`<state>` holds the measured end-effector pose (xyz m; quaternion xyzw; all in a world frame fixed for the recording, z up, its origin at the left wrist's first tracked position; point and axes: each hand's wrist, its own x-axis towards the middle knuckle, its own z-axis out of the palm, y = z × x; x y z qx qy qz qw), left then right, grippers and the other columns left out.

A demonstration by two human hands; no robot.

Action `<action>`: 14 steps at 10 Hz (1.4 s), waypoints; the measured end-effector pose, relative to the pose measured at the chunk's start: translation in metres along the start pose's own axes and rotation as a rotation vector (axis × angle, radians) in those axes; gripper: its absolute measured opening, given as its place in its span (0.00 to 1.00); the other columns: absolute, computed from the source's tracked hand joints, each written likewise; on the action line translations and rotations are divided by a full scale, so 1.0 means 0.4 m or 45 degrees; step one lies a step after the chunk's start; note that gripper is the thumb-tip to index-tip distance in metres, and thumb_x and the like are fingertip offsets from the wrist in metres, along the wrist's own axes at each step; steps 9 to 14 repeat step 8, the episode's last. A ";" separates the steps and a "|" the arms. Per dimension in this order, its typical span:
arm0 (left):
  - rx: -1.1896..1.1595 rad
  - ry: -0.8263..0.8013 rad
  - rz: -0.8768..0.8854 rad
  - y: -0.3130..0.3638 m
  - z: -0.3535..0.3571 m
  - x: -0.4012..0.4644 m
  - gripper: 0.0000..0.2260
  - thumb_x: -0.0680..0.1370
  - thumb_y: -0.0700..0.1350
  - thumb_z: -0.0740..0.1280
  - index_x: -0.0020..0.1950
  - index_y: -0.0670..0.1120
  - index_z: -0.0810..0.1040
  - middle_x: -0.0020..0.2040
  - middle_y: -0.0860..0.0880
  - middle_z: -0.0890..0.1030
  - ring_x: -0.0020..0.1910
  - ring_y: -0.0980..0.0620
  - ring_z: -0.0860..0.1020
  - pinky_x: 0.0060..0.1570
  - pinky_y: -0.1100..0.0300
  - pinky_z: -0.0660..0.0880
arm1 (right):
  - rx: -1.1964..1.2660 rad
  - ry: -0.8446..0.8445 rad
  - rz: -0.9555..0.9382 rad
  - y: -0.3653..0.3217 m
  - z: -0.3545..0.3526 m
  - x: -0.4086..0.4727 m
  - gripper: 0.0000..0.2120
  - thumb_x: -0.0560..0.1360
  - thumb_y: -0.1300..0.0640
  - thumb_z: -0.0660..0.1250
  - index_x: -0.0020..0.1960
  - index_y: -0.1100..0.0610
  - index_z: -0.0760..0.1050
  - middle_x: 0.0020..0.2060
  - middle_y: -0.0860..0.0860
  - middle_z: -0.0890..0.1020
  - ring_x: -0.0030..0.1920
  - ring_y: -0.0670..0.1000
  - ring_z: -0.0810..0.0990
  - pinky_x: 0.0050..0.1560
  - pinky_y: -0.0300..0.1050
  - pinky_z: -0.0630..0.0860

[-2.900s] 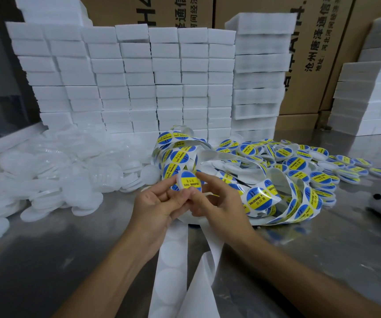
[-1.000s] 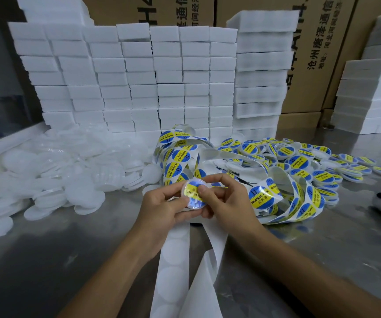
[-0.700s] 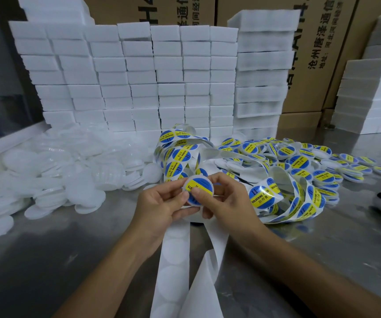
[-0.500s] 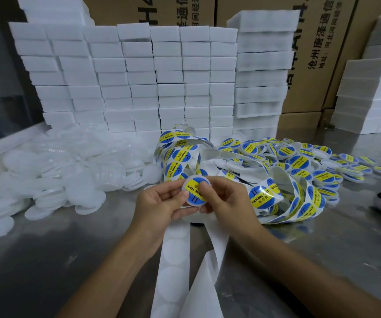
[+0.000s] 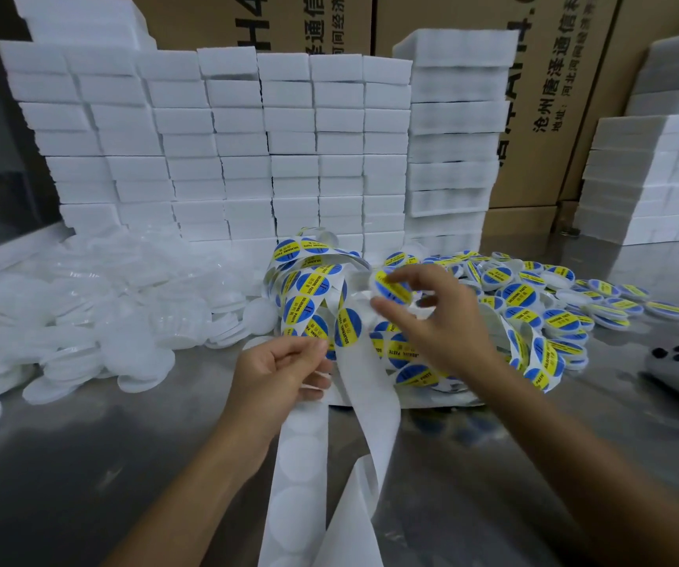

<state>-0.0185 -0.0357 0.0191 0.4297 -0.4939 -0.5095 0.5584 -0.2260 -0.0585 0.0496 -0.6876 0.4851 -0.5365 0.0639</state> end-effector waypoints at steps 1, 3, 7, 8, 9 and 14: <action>0.115 0.100 -0.011 -0.017 -0.010 0.015 0.03 0.76 0.41 0.71 0.44 0.43 0.83 0.33 0.46 0.84 0.31 0.51 0.80 0.34 0.60 0.79 | -0.151 0.031 0.239 0.053 -0.055 0.089 0.12 0.71 0.44 0.74 0.51 0.48 0.79 0.50 0.44 0.81 0.52 0.45 0.79 0.52 0.48 0.78; 0.662 0.100 0.210 -0.055 -0.025 0.019 0.07 0.74 0.40 0.72 0.39 0.50 0.83 0.33 0.51 0.84 0.35 0.55 0.82 0.41 0.61 0.78 | -0.587 -0.050 0.466 0.187 -0.098 0.217 0.13 0.73 0.47 0.74 0.46 0.57 0.80 0.45 0.53 0.83 0.43 0.53 0.80 0.43 0.47 0.76; 1.029 -0.108 0.405 -0.076 -0.033 0.019 0.07 0.74 0.44 0.72 0.39 0.56 0.79 0.33 0.56 0.80 0.37 0.62 0.77 0.37 0.71 0.72 | -0.760 -0.325 0.573 0.281 -0.078 0.234 0.19 0.80 0.59 0.60 0.30 0.59 0.68 0.26 0.54 0.70 0.29 0.51 0.69 0.29 0.41 0.64; 1.076 -0.107 0.455 -0.068 -0.037 0.015 0.04 0.75 0.44 0.71 0.41 0.53 0.82 0.35 0.58 0.80 0.37 0.60 0.78 0.38 0.70 0.73 | -0.642 -0.260 0.504 0.250 -0.069 0.226 0.11 0.79 0.53 0.64 0.44 0.59 0.80 0.37 0.55 0.82 0.38 0.53 0.80 0.41 0.46 0.77; 1.076 -0.107 0.455 -0.068 -0.037 0.015 0.04 0.75 0.44 0.71 0.41 0.53 0.82 0.35 0.58 0.80 0.37 0.60 0.78 0.38 0.70 0.73 | -0.642 -0.260 0.504 0.250 -0.069 0.226 0.11 0.79 0.53 0.64 0.44 0.59 0.80 0.37 0.55 0.82 0.38 0.53 0.80 0.41 0.46 0.77; 1.076 -0.107 0.455 -0.068 -0.037 0.015 0.04 0.75 0.44 0.71 0.41 0.53 0.82 0.35 0.58 0.80 0.37 0.60 0.78 0.38 0.70 0.73 | -0.642 -0.260 0.504 0.250 -0.069 0.226 0.11 0.79 0.53 0.64 0.44 0.59 0.80 0.37 0.55 0.82 0.38 0.53 0.80 0.41 0.46 0.77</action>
